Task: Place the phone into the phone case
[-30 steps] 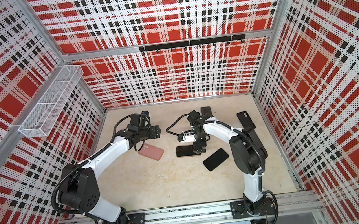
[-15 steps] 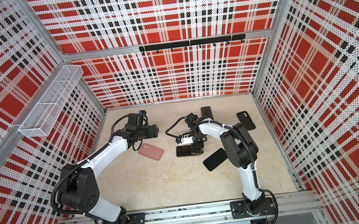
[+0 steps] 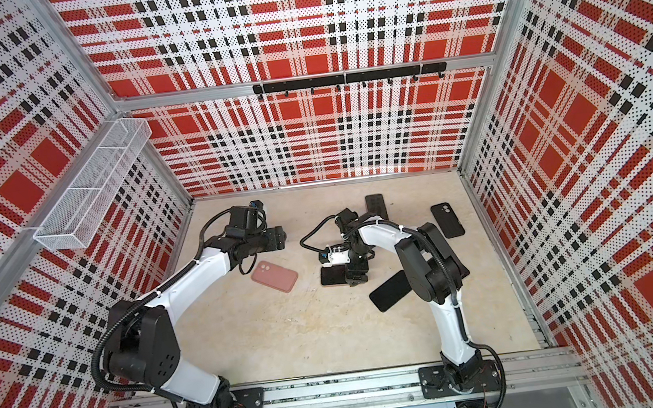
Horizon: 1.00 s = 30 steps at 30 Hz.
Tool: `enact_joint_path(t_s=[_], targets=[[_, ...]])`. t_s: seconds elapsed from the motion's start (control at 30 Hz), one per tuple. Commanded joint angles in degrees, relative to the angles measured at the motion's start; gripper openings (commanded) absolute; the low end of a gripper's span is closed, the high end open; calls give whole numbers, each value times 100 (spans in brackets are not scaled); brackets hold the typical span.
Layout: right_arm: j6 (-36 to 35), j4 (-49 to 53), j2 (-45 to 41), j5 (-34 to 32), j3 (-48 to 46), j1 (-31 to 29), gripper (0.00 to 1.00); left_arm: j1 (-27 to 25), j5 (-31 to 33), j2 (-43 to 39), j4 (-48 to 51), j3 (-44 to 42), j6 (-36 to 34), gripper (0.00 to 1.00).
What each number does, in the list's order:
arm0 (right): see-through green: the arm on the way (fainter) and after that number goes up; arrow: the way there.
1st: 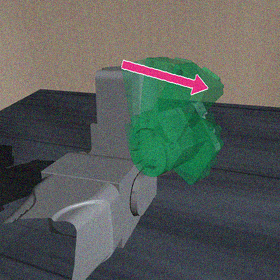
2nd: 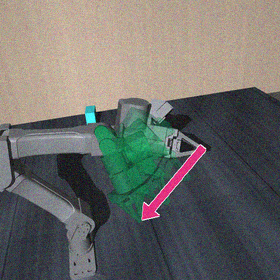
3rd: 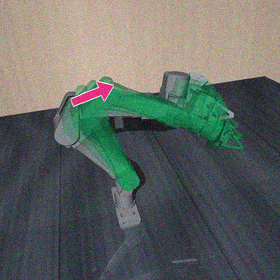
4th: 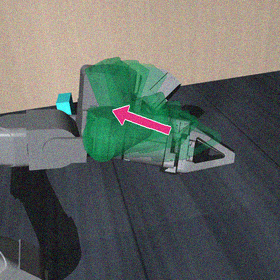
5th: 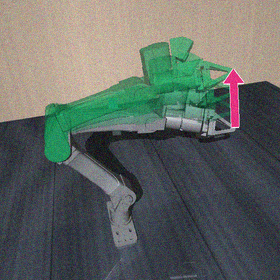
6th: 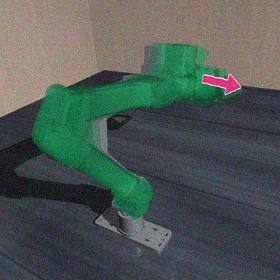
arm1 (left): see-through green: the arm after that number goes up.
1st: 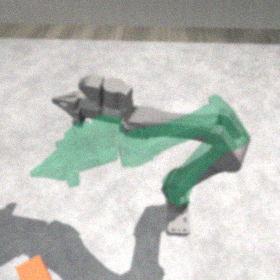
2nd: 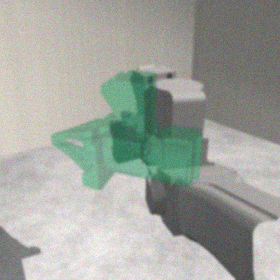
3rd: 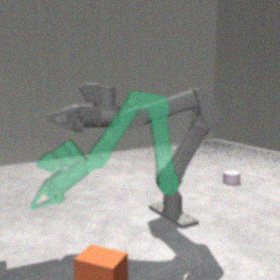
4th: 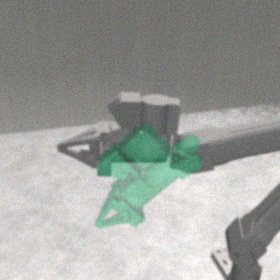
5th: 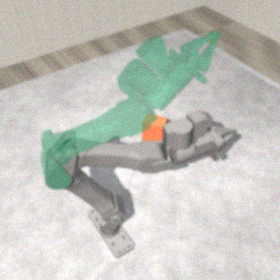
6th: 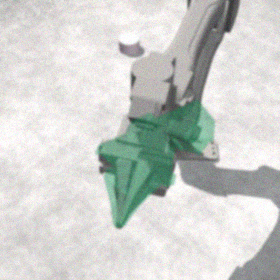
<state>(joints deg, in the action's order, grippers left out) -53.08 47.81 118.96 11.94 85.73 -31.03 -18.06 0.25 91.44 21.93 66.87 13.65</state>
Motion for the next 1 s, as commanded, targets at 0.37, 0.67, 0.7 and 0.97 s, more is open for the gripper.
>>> enact_joint_path(t_s=[0.37, 0.67, 0.7, 0.97], targets=[[353, -337, 99, -276, -318, -118, 95, 40, -78, -171, -55, -59, -2, 79], [944, -669, -386, -488, -358, -116, 86, 40, -78, -188, -49, -71, -3, 79], [1092, -734, -461, -536, -356, -119, 85, 40, -76, -195, -51, -76, -3, 79], [2363, -1421, -1272, -672, -634, -114, 80, 40, -95, -208, -50, -78, -3, 80]])
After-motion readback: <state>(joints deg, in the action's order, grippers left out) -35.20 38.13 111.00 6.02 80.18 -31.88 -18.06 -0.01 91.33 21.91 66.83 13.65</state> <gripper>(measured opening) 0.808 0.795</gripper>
